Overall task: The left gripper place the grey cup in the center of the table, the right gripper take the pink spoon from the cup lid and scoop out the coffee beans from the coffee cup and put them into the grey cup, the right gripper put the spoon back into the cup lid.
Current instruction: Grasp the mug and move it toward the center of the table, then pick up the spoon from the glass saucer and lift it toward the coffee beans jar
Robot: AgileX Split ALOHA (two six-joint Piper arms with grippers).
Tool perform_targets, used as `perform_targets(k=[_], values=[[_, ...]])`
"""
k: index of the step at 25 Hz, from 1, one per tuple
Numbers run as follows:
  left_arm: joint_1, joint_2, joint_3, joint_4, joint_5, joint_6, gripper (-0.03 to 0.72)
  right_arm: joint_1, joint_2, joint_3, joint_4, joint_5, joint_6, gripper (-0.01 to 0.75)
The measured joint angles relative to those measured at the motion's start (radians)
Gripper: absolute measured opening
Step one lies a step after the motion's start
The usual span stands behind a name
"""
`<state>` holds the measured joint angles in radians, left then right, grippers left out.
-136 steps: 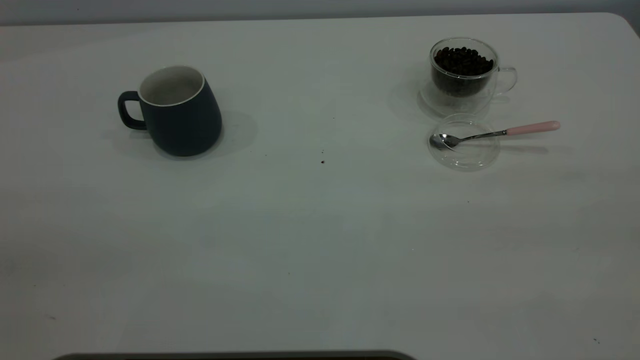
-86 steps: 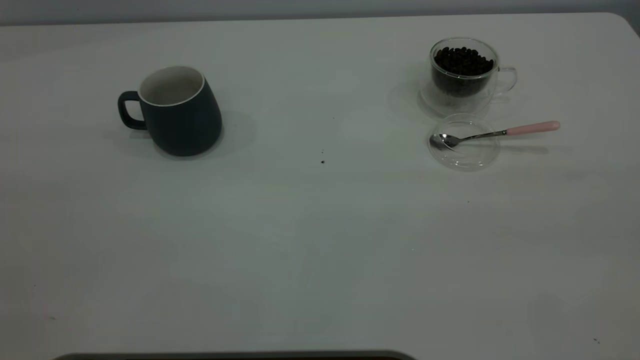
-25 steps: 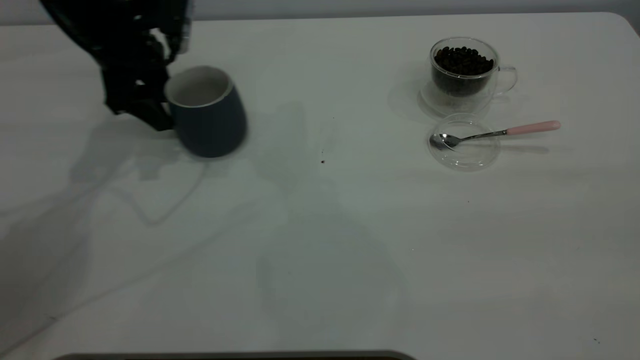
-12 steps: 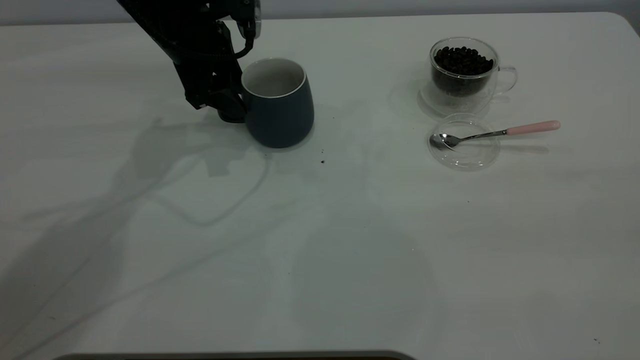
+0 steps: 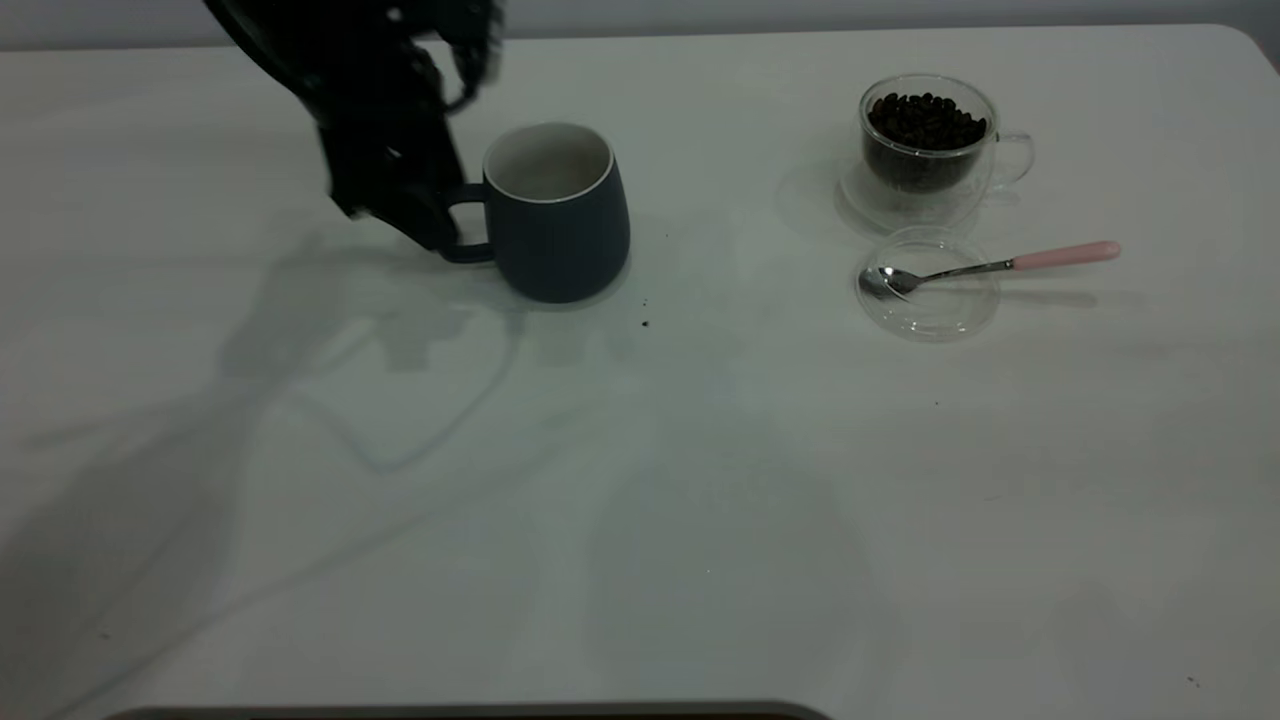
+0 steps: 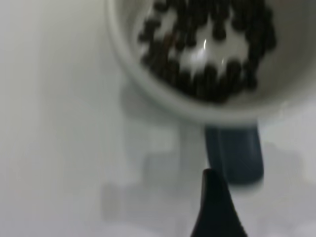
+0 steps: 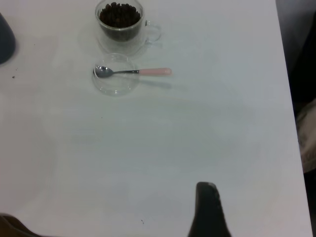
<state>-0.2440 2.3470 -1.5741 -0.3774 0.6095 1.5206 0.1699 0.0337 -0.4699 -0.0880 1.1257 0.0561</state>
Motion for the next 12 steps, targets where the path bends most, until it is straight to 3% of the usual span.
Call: perform_targets(k=[5,12], values=[[0.041,-0.111,0.000,0.118,0.093,-0.198,0.565,0.000,0.000,0.000,0.000,0.000,0.000,0.573],[0.071,-0.390,0.000,0.183,0.373,-0.501,0.565,0.000,0.000,0.000,0.000,0.000,0.000,0.573]])
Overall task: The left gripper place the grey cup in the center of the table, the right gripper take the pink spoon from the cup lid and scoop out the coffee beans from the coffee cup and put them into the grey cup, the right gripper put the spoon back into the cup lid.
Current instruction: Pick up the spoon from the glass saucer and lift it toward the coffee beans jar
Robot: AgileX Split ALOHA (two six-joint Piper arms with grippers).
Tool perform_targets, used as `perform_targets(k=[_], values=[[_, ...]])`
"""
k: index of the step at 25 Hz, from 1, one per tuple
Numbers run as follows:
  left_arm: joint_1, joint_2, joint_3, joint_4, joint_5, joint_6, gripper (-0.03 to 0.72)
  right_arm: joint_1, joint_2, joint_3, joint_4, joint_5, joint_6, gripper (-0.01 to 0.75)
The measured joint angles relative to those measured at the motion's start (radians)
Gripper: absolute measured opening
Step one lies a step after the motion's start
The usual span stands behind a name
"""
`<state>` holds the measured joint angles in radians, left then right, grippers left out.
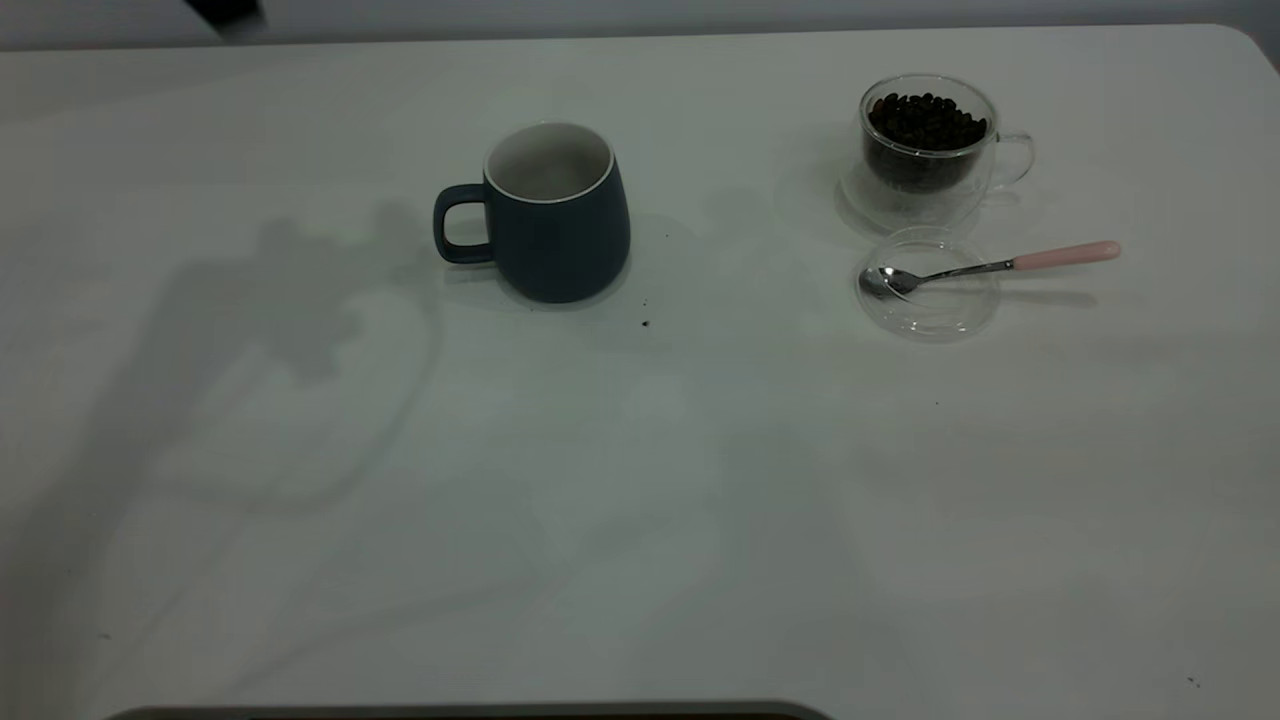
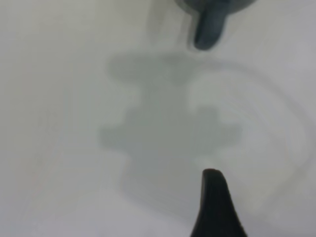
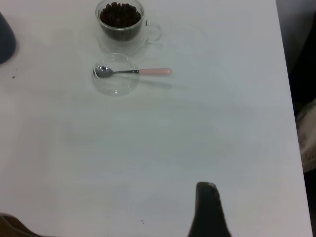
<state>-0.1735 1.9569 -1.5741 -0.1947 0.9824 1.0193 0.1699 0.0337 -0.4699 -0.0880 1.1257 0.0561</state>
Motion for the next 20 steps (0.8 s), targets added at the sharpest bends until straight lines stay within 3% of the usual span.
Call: perform_targets(k=[6,13,17,20], values=[[0.001,-0.285,0.001,0.015,0.188,-0.337,0.565,0.000,0.000,0.000,0.000,0.000,0.000,0.573],[0.001,-0.527,0.033,0.085,0.188,-0.755,0.565,0.000,-0.001,0.000,0.000,0.000,0.000,0.573],[0.001,-0.653,0.165,0.161,0.188,-0.903,0.565,0.000,-0.001,0.000,0.000,0.000,0.000,0.573],[0.001,-0.764,0.356,0.214,0.188,-0.922,0.565,0.000,-0.001,0.000,0.000,0.000,0.000,0.573]])
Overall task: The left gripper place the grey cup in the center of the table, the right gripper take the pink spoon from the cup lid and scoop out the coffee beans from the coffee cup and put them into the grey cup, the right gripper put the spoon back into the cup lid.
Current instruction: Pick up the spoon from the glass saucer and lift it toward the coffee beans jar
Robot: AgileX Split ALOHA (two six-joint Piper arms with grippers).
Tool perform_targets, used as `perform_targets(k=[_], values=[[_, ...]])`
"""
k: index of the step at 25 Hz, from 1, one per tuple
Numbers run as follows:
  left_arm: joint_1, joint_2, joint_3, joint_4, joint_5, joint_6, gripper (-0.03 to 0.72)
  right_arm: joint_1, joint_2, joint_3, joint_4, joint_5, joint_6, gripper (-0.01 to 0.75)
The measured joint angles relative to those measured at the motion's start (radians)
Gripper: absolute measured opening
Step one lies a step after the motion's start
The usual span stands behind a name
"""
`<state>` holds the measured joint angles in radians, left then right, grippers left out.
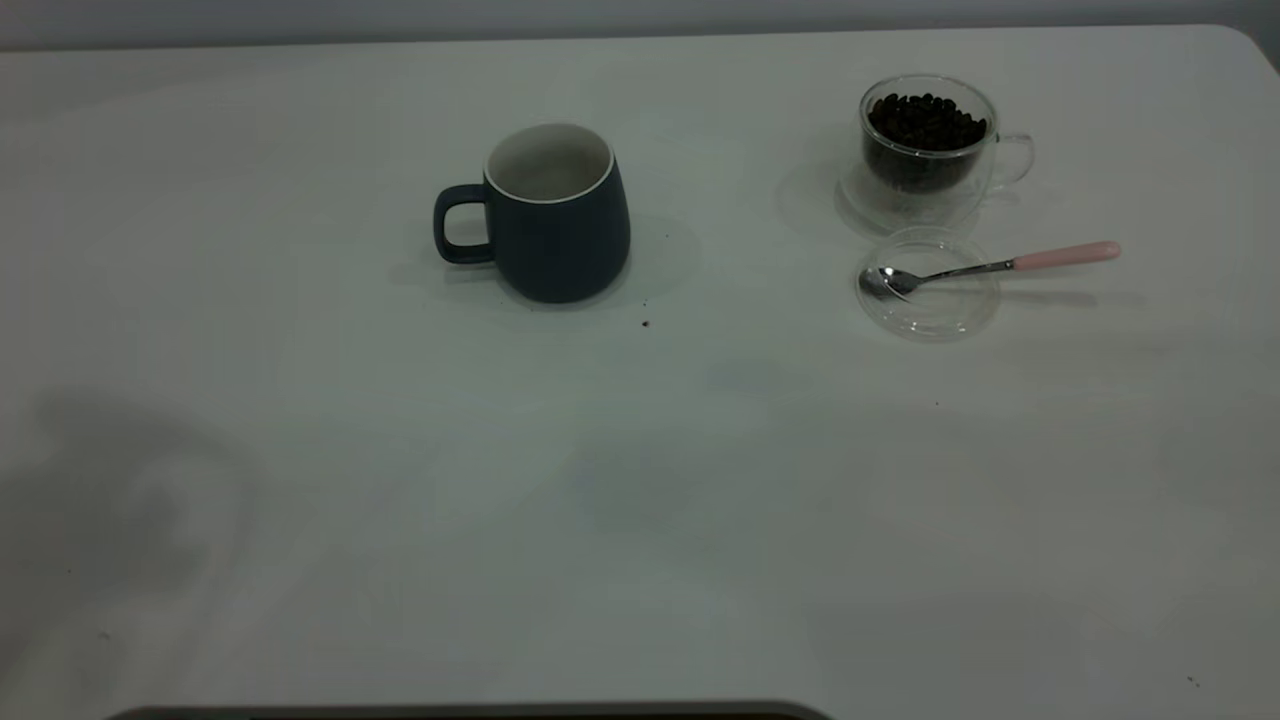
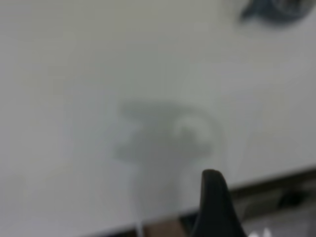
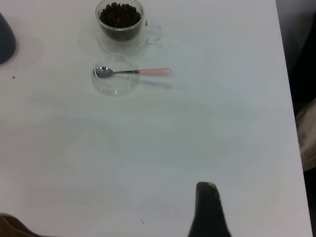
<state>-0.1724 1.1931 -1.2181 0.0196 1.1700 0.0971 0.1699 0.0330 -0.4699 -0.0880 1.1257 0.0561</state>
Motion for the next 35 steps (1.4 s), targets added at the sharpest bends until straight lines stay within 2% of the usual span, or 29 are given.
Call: perform_targets(k=[7,16,29,35], values=[[0.000,-0.238,0.436,0.016,0.000,-0.009,0.565,0.000,0.000,0.000,0.000,0.000,0.000,0.573],[0.000,-0.608,0.715,-0.031,-0.042,-0.052,0.565,0.000,0.000,0.000,0.000,0.000,0.000,0.573],[0.000,-1.147,0.732,-0.032,-0.048,-0.057,0.565,0.000,0.000,0.000,0.000,0.000,0.000,0.573],[0.008,-1.212,0.732,-0.032,-0.037,-0.057,0.565,0.000,0.000,0.000,0.000,0.000,0.000,0.573]])
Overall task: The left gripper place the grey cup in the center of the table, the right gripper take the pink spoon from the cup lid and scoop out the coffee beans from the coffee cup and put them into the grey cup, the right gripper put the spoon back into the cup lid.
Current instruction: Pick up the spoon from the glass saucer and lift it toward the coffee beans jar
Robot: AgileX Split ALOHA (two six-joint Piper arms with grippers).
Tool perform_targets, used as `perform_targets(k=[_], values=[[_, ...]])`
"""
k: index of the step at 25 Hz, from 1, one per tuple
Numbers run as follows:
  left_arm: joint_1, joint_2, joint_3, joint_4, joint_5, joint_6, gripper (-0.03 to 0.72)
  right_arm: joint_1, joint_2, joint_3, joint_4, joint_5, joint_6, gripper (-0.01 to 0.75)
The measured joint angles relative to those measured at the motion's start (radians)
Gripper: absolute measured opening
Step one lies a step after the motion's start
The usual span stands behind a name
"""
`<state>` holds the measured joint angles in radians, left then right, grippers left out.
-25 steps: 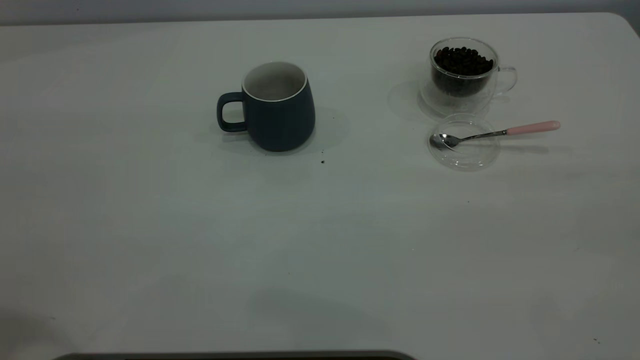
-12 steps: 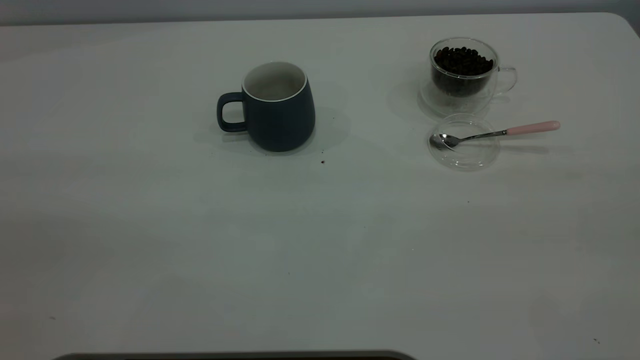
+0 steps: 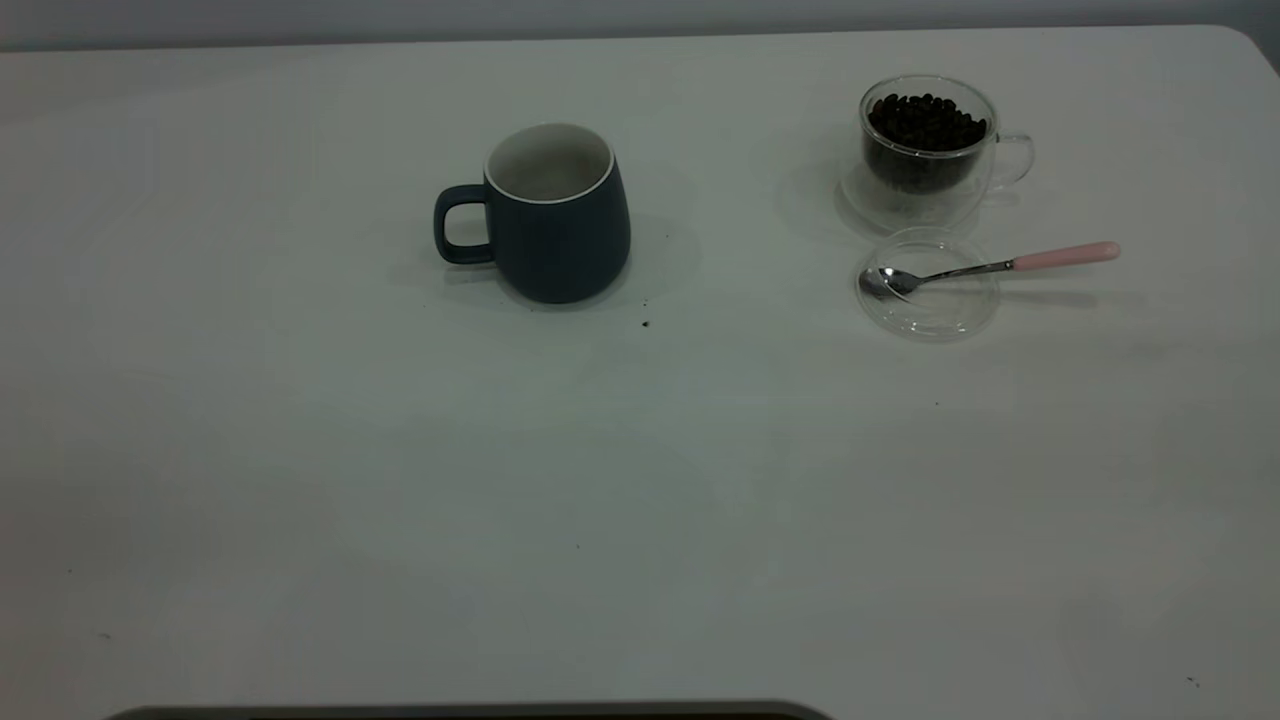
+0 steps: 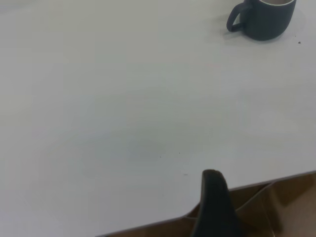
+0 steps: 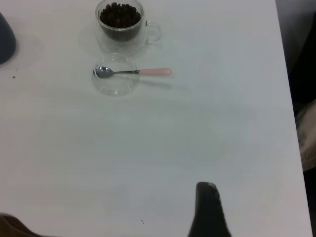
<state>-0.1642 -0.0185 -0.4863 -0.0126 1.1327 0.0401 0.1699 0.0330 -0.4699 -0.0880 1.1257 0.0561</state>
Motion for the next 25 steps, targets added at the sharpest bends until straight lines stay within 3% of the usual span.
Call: perform_targets(k=[9,25], values=[[0.135,0.000,0.000,0.000,0.000,-0.001,0.565,0.000,0.000,0.000,0.000,0.000,0.000,0.573],[0.140,0.000,0.000,-0.001,0.000,-0.004,0.565,0.000,-0.005,0.000,0.000,0.000,0.001,0.573]])
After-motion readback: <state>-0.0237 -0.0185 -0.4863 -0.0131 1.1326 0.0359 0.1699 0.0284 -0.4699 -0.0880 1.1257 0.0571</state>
